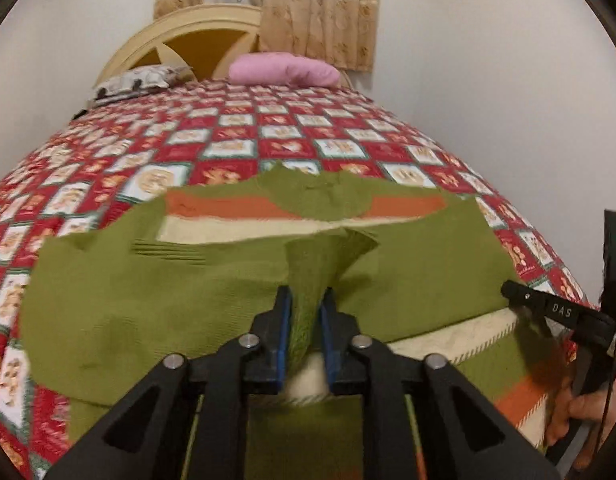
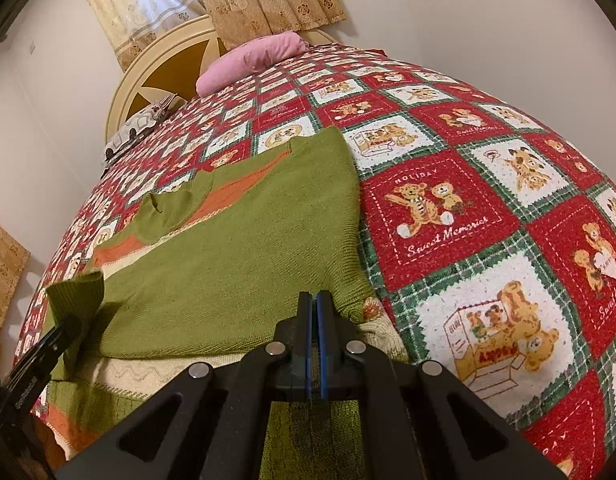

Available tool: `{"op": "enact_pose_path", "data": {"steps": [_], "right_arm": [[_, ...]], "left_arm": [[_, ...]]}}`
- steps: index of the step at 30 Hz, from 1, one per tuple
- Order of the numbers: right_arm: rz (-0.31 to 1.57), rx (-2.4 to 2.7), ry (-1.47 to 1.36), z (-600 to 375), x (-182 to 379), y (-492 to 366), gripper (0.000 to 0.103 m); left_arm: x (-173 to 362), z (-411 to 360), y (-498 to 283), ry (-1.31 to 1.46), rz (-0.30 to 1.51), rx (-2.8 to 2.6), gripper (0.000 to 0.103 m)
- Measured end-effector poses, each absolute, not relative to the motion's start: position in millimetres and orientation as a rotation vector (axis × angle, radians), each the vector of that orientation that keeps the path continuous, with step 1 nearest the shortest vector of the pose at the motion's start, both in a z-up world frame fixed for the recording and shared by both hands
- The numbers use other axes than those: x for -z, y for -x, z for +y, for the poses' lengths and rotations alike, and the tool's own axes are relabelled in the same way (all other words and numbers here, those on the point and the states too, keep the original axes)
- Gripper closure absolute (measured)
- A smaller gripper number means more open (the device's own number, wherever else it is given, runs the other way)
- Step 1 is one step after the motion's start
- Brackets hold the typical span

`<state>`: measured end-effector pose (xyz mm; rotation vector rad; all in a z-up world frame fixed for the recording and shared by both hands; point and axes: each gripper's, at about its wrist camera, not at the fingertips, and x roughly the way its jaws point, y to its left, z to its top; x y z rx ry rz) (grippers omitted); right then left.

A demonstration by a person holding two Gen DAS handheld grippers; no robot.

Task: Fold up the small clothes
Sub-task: 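Lay the held sleeve across the sweater body with the left tool and release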

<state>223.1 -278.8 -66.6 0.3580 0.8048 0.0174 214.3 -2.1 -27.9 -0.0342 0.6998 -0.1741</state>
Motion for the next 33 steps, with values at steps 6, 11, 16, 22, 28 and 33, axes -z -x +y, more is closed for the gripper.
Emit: {"op": "enact_pose_path", "data": {"steps": [6,11,16,22,28,33], "right_arm": [[0.82,-0.013,-0.363,-278.1,64.6,-224.8,0.101],[0.798,-0.086,-0.461,-258.1,34.2,-223.5,0.096],[0.817,-0.324,-0.423,-171.9,24.9,-230.4,0.039],[0.925,-0.336,-0.186,-89.3,55.1,-249.1,0.064],[0.818,-0.312,0.012,-59.5,29.1,-244.9,0.099],[0.621,-0.284,-0.022,-88.7,-47.9,-242.4,0.099]], "left_arm": [[15.6,59.5,-167.6,0.139,0.629,0.053,0.019],[49.0,112.1,-153.2,0.29,0.689,-0.108,0.019],[71.8,135.0,-163.4,0.495,0.737,-0.13,0.021],[75.8,137.7,-158.5,0.581,0.692,-0.099,0.019],[75.4,141.0,-156.3,0.577,0.695,-0.105,0.017],[75.9,142.8,-156.2,0.6,0.687,-0.098,0.017]]}}
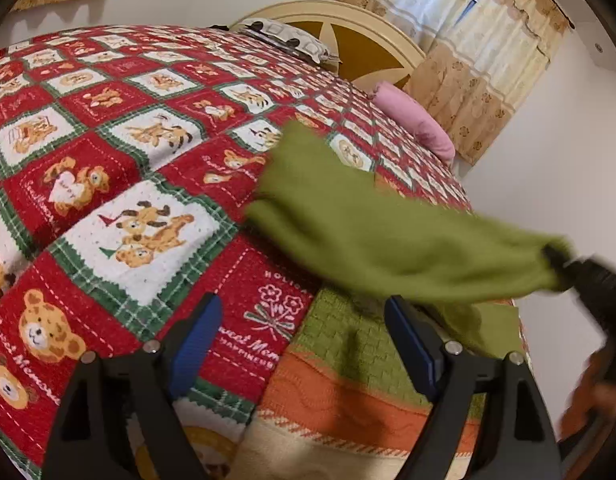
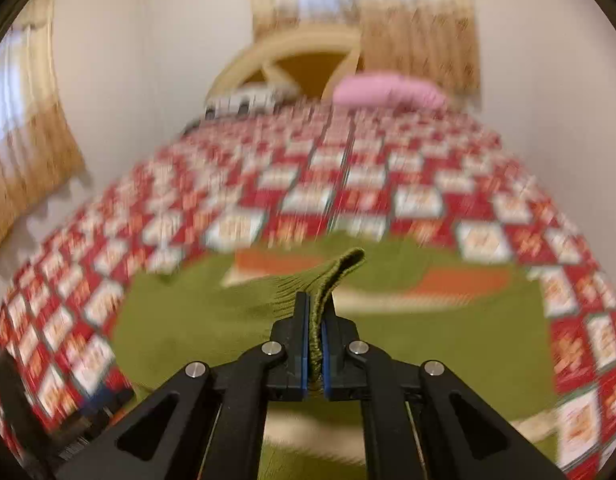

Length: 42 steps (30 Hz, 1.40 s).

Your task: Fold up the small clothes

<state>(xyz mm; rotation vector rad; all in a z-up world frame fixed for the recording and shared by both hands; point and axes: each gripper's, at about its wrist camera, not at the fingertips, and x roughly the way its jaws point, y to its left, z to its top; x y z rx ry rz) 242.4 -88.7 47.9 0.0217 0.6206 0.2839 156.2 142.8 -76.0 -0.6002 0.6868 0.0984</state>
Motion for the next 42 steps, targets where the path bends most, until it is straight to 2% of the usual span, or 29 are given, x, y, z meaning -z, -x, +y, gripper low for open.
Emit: {"op": "enact_pose_path", "data": {"steps": [3,6,16,17,20,23,27,31,37,39,42], "right_arm": [[0.53,-0.224,-0.005,-109.6,-81.1,-238.7,0.099],[0.499,-0.163,0.016,-137.1,-89.2,-237.0,0.099],[0.715,-0.058,0.032,-186.5,-0.7,-259.0,0.099],[0.73,-0.039,0.042,-190.3,7.2,-260.7,0.098],[0.776,0.096,0.046,-212.4,19.7,-261.2,0.082],[0.72,0.331,-0.005,-246.2,11.6,-237.7,0.082],[0.653,0.2,-0.088,-256.1,-6.2,-209.2,0.082],[0.733,-0.056,-0.162,-230.6,-1.7,-219.3,0.082],[0.923,-0.111,-0.047,-194.3,59.6,-239.4,0.082],[0.901,-0.126,-0.103,-202.4,60.7,-237.9,0.082],[0.926,-0.127,-0.173,-216.7,51.3,-235.1,0.082]], "left_arm": [[75.2,140.1,-157.7,0.59,0.691,-0.105,0.017],[75.8,141.1,-156.5,0.587,0.692,-0.107,0.017],[76.0,140.1,-159.0,0.564,0.705,-0.117,0.016],[75.8,141.1,-158.6,0.568,0.702,-0.113,0.016],[75.6,145.2,-155.2,0.59,0.689,-0.095,0.016],[69.3,141.1,-154.4,0.543,0.709,-0.109,0.016],[46.8,123.5,-165.1,0.427,0.701,-0.14,0.016],[24.7,102.4,-197.3,0.348,0.687,-0.108,0.012],[60.0,91.5,-230.0,0.201,0.807,-0.183,0.012],[76.0,101.5,-235.9,0.259,0.89,-0.168,0.012],[69.0,111.5,-228.5,0.283,0.863,-0.15,0.012]]}}
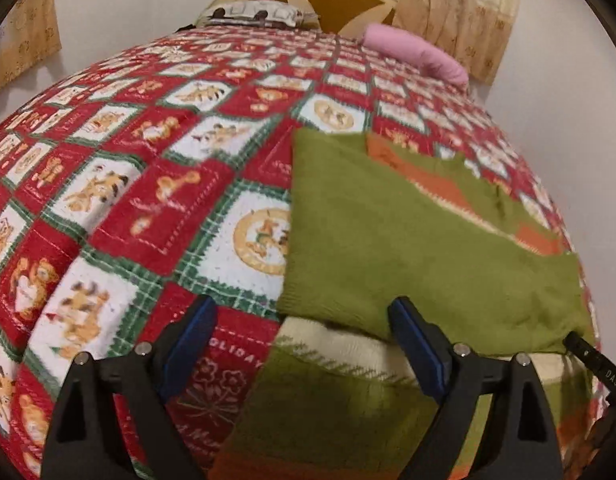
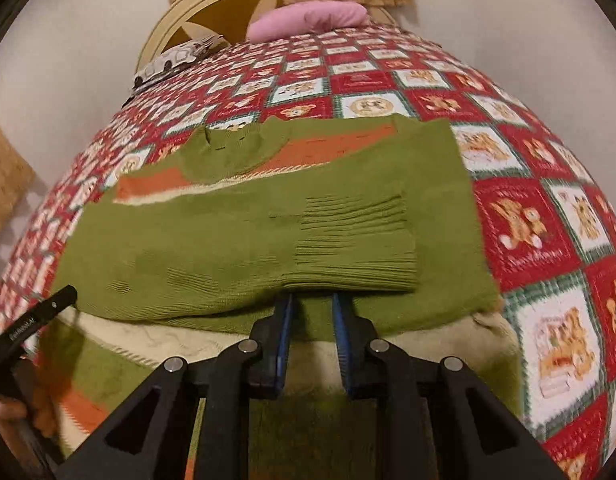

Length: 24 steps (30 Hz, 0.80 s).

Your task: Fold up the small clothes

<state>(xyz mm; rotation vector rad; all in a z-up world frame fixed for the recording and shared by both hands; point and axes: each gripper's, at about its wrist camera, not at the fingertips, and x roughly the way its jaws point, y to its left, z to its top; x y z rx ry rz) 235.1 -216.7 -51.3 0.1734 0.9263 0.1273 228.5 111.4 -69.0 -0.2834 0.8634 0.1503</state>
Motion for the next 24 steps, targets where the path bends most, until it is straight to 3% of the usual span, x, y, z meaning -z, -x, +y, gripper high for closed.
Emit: {"op": "enact_pose_path", "data": {"steps": [4,8,9,24], "right_arm": [[0.801,-0.112,-0.267,-251.0,11.4,-191.2,0.082],[0.719,-0.071,-0.243,-286.9,-17.0,-123.0,0.059],[0.711,-0.057,-0.225,-294.1,-19.3,-105.5,0.058],[0.941,-0.101,-0.118,-310.1,31.1,38.2,0.058]], "left_arm": [[48.3,113.3,-189.4,0.156,0.774,-0.085,0.011],[37.7,130.3,-136.9,0.147,0.727,0.081,0.009],[35.4,133.6,-127.0,0.144,0.722,0.109,0.009],[60.6,138.1,0.1,0.132,0.835,0.318,0.011]]}}
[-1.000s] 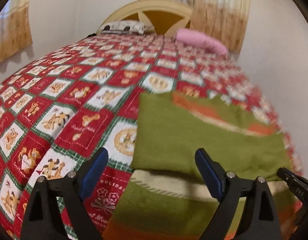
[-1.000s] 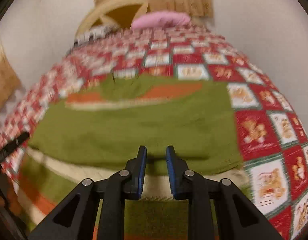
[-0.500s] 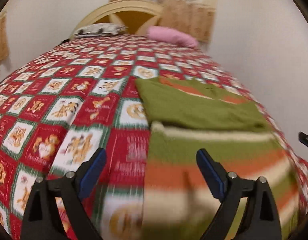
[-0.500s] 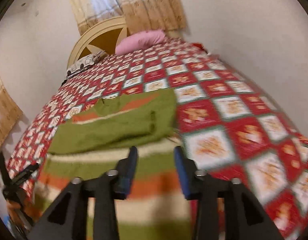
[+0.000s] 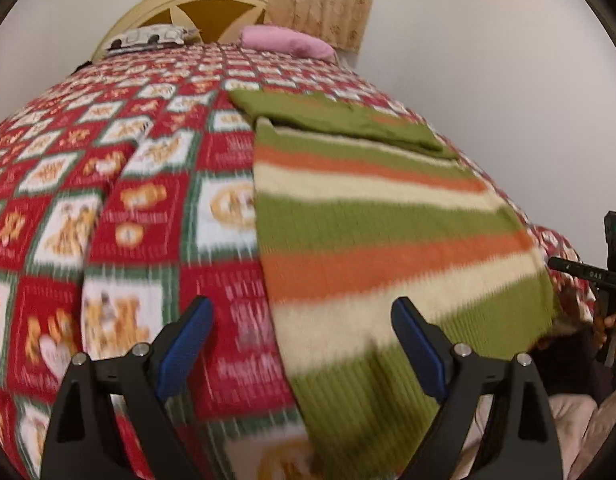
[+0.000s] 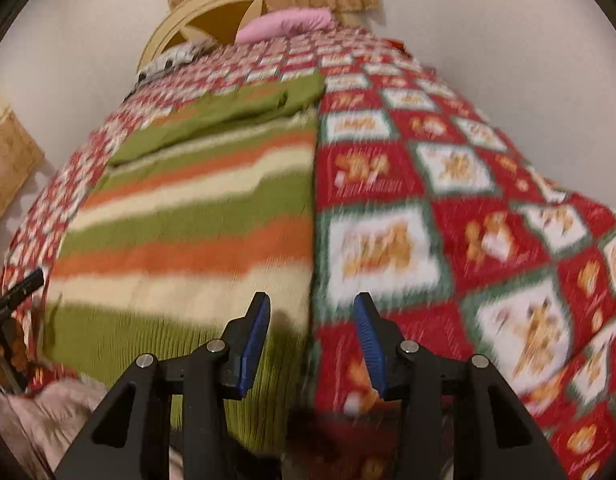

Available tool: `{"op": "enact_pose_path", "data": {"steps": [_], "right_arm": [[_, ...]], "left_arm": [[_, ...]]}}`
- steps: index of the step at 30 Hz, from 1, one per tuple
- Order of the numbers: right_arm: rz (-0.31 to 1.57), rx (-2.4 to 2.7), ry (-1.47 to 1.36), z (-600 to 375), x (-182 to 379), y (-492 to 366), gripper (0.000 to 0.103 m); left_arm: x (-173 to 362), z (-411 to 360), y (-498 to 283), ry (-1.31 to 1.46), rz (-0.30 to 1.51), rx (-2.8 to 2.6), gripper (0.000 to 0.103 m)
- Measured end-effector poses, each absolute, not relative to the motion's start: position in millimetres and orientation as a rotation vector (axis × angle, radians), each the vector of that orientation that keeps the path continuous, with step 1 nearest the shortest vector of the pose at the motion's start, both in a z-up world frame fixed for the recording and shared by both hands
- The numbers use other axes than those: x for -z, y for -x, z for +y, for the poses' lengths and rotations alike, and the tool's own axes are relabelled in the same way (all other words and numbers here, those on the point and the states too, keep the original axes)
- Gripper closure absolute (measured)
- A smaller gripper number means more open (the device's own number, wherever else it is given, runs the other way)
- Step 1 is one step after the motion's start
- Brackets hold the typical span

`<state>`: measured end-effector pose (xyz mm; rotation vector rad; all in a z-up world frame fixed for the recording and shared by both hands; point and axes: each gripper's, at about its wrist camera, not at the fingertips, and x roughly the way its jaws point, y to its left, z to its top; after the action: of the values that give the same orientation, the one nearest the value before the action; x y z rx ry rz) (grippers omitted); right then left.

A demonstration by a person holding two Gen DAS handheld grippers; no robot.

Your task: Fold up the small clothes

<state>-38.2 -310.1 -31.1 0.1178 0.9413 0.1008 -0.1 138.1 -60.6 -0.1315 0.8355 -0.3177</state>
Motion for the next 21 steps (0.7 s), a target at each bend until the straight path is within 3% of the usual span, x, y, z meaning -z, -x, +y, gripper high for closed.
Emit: {"op": "enact_pose_path", "data": {"steps": [8,14,16,18,19,21], "right_arm": [[0.978,-0.191,-0.164,-295.0,50.0,70.6,0.058],[1.014,-0.246,-0.172,-287.3,64.1,78.6,0.058],[1.008,-0.254,-0.191,-286.8,66.3,77.3,0.062],[1.006,-0.26,-0.18,-284.2,67.2,77.3,0.082],[1.006,-0.26,-0.162,-282.6,66.9,77.9,0.085],[1.004,-0.269,-0.137,-279.6,64.5,79.3,0.09]], "left_arm": [[75.6,139.2,33.6,0.231,0.916,0.404,0.012],[75.0,133.4,50.5,0.249,0.914,0.457,0.029],[74.6,127.2,50.2,0.221,0.921,0.444,0.029],[75.0,123.6,50.8,0.198,0.921,0.436,0.038],[75.5,122.7,51.2,0.199,0.926,0.439,0.043],[76.6,121.2,52.0,0.197,0.938,0.44,0.066]]}}
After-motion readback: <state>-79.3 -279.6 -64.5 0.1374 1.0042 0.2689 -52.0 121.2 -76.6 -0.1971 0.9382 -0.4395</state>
